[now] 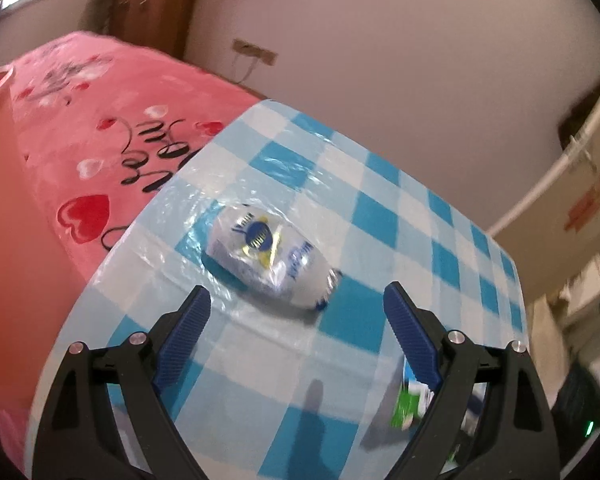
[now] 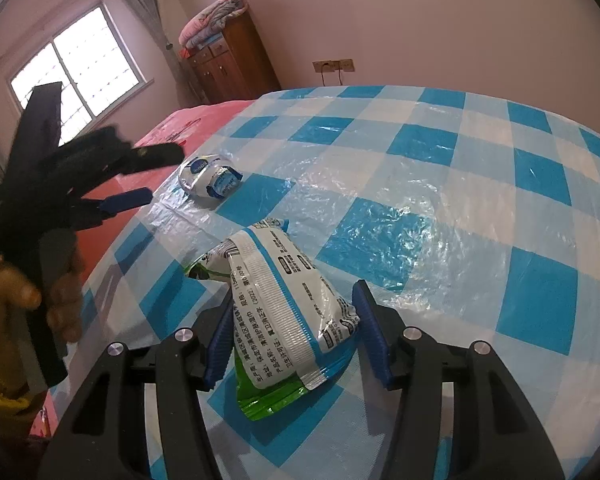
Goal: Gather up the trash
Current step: 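Grasp the white Magicday bottle with the left tool while the right tool holds the wrapper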
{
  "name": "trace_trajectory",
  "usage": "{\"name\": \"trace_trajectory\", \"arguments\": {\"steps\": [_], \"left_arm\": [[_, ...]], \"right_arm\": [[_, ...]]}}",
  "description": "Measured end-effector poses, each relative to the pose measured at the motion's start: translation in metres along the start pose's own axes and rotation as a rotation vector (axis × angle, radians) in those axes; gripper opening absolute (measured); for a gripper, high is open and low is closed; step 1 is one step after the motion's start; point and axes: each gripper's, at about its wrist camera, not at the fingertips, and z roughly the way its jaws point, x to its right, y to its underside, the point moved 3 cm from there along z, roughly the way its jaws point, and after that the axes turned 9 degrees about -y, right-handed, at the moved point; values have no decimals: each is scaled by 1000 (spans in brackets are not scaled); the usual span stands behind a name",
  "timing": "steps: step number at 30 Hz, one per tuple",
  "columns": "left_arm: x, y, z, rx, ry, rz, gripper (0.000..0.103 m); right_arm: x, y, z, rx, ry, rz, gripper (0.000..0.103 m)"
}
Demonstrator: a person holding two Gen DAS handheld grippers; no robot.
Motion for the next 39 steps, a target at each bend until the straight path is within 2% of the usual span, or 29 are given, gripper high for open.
{"name": "trace_trajectory", "arguments": {"steps": [3,6,12,17,22,24,28,33,39], "left_arm": [[-2,-7,11,-15,10,-88,89],[3,-10,25,-34,-11,-123,89],[11,-19,45,-47,-69,-109,89],[26,-24,58,-24,-144,-2,89],[41,-19,64,7,-227,143,89],[43,-16,64,23,-243,170,88],[42,-14,62,59,-276,199,76],[41,-16,61,69,-267,212,59],[41,-13,60,75,-246,246,58]], "right_arm": [[2,0,-1,6,-12,14,56],[3,-1,-1,8,-16,18,56],[4,-1,-1,10,-27,26,56],[6,0,-2,13,-41,36,57],[6,1,-4,18,-54,46,56],[7,1,-5,18,-57,49,57],[7,1,-5,20,-61,52,57],[8,1,-5,21,-65,56,57],[10,1,-4,23,-67,60,56]]}}
